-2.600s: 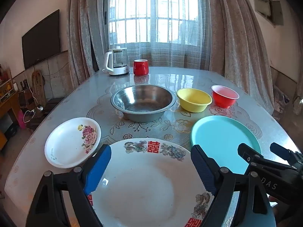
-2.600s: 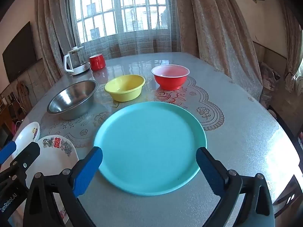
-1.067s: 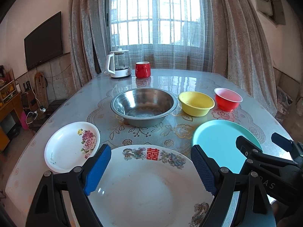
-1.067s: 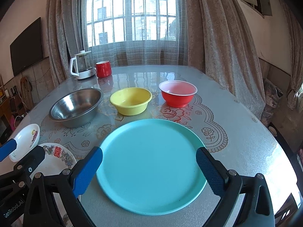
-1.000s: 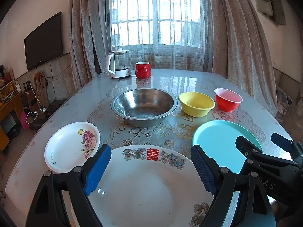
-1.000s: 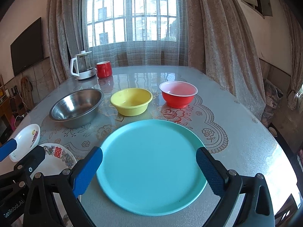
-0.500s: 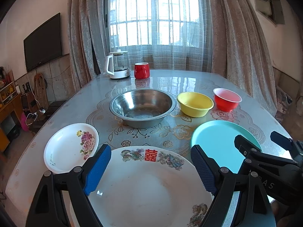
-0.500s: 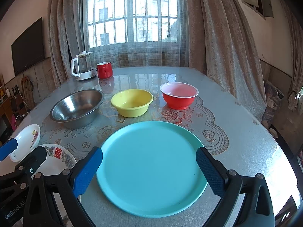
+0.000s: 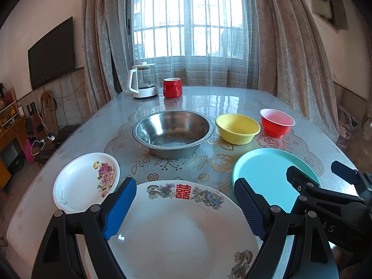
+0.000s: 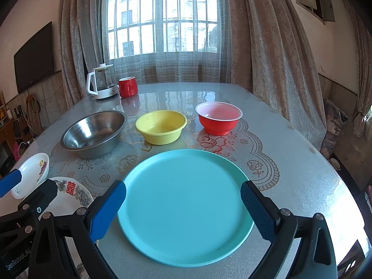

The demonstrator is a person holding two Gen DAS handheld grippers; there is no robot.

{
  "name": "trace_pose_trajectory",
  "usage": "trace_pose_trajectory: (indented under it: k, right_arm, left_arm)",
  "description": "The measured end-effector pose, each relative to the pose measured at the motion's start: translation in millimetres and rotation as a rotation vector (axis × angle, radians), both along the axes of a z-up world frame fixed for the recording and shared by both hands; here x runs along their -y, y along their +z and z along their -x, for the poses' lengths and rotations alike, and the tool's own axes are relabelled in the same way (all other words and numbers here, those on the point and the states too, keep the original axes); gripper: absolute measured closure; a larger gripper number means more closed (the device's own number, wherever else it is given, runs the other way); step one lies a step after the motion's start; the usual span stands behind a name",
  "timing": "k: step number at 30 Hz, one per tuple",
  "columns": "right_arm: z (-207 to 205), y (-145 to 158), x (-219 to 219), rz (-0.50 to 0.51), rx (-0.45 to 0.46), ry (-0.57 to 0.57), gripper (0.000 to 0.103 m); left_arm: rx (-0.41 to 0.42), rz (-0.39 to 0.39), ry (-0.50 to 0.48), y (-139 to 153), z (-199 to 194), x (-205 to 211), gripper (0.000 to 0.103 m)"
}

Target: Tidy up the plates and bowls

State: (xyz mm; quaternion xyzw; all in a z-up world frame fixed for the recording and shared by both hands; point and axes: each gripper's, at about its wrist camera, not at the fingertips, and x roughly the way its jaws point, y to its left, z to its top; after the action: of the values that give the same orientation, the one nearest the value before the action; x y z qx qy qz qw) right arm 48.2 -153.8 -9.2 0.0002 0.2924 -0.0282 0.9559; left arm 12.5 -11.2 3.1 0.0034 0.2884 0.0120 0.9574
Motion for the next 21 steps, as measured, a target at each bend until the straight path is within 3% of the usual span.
trace_pose_trajectory:
  k: [21]
  right_arm:
    - [-1.7, 0.0, 3.3, 0.001, -0.002, -0.005, 0.002]
  left_arm:
    - [-0.001, -0.007, -0.018, 1.6, -2.8, 5.9, 0.016]
